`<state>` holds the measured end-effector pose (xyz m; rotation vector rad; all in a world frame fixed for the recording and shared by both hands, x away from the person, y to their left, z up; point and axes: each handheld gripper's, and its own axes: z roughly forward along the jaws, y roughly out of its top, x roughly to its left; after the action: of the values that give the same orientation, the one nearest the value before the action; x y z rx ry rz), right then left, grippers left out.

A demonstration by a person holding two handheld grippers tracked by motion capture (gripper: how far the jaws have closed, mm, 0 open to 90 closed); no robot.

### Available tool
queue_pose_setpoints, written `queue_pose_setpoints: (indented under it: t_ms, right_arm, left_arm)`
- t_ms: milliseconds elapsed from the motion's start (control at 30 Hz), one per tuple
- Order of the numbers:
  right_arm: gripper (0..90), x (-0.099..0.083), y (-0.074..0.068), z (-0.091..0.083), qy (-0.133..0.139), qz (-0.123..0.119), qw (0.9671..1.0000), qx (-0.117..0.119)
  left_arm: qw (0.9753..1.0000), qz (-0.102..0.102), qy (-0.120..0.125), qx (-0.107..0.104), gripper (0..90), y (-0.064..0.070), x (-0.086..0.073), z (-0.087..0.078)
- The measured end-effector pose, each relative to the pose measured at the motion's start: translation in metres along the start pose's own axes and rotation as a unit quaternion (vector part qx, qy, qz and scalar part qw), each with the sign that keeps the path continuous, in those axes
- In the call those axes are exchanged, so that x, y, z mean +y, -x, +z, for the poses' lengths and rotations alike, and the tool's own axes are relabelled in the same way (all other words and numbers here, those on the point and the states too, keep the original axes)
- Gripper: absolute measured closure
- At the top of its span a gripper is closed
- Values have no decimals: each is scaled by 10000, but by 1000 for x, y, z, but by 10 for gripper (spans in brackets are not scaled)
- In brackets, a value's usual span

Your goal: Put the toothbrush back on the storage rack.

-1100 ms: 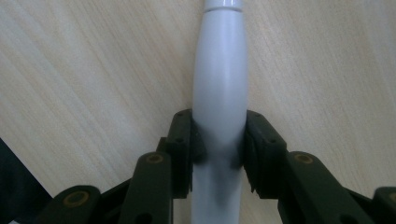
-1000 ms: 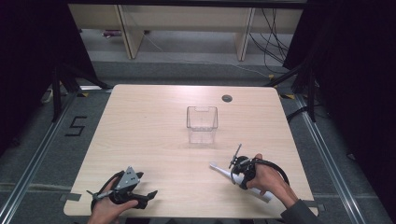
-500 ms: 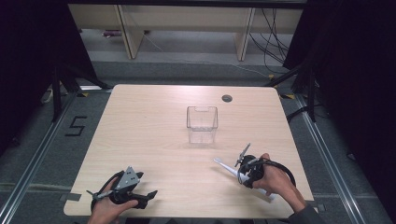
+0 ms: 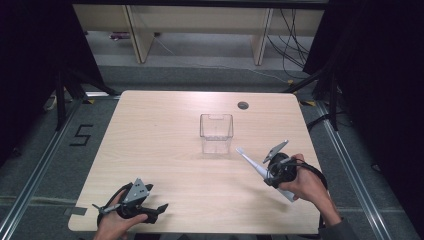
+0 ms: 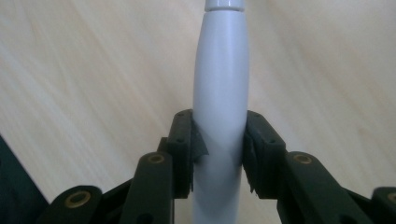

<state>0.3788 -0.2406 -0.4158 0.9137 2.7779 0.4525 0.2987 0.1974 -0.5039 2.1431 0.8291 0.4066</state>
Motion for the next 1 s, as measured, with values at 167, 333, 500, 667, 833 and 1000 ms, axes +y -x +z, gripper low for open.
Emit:
queue_pose_setpoints:
  t_ms: [167,333,500,667,833,1000]
  right_arm:
    - [669,6,11,-9,682,280,9973,60]
    - [669,11,16,-8,909,548,9943,58]
    - [669,19,26,-8,1296,586,9898,-26]
    - [669,30,31,-5,1633,601,9847,-28]
    - [669,43,30,-4,1711,842,9817,18]
    - [669,57,39,-5,1937,588,9793,-12]
  left_arm:
    - [10000,-18,13,-14,154,0,0,0]
    - [10000,6,2,-14,154,0,0,0]
    - [9999,-90,64,-42,154,1,0,1]
    - [9999,-92,90,-43,153,1,0,1]
    - [9999,-86,75,-52,153,1,0,1]
    - [9999,-50,72,-70,151,0,0,0]
